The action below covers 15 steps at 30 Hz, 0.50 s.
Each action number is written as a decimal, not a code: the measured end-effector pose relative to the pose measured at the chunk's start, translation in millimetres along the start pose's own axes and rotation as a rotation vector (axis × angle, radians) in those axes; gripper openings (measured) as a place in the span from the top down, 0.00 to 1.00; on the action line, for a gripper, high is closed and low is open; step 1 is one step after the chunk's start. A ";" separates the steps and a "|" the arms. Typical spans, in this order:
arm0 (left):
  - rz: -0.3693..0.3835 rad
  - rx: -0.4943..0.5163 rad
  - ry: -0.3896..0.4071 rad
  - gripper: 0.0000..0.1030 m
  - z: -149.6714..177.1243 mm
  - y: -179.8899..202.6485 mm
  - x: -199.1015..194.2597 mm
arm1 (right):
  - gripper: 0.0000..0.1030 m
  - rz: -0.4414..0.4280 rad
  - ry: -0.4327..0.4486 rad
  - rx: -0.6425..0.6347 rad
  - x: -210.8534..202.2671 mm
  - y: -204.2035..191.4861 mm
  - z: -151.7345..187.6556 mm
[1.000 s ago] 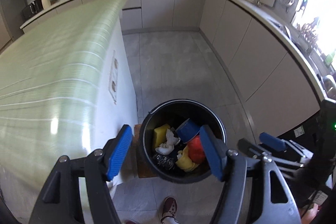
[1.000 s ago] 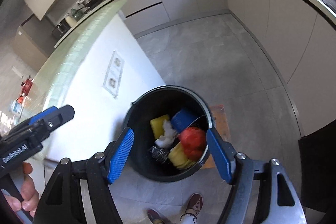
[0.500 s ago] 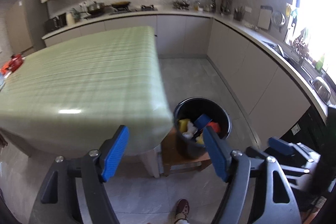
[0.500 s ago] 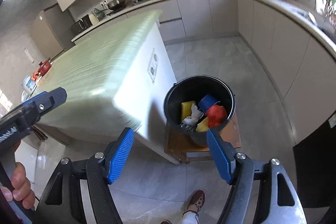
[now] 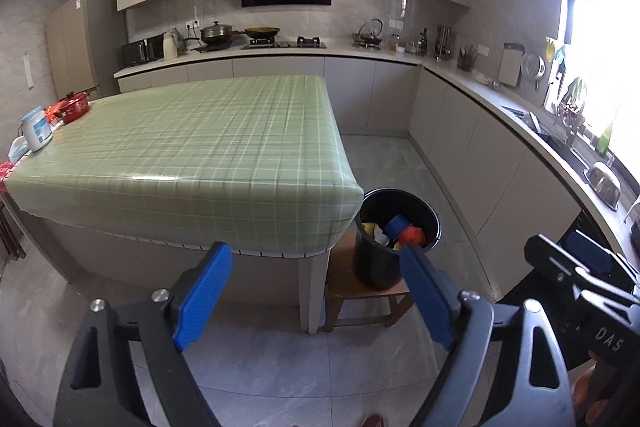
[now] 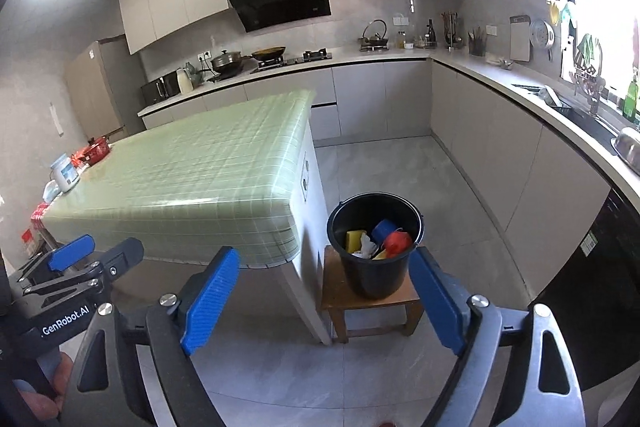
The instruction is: Collect trash
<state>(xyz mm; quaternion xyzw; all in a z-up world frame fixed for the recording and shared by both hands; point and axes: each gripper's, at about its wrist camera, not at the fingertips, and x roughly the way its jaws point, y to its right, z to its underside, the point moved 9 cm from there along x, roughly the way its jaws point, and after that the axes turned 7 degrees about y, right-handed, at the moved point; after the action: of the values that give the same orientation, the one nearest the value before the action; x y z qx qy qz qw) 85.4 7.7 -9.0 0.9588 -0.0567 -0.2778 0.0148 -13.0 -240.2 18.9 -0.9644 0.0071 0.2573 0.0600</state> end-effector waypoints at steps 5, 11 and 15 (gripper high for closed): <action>-0.017 -0.011 0.021 0.03 0.3 8.6 -11.0 | 0.14 -0.017 0.004 -0.005 -13.7 -0.7 2.3; -0.049 0.002 -0.015 0.01 6.1 27.4 -9.2 | 0.14 -0.030 0.015 -0.004 -18.3 16.5 1.6; -0.054 -0.008 -0.027 0.00 12.6 36.7 -12.8 | 0.14 -0.019 0.024 -0.010 -20.6 29.4 -0.3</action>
<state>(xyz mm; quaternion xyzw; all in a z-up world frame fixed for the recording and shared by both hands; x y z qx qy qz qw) 64.2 -27.3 -10.6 0.9562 -0.0302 -0.2911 0.0103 -32.0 -269.8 26.1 -0.9678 -0.0026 0.2450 0.0576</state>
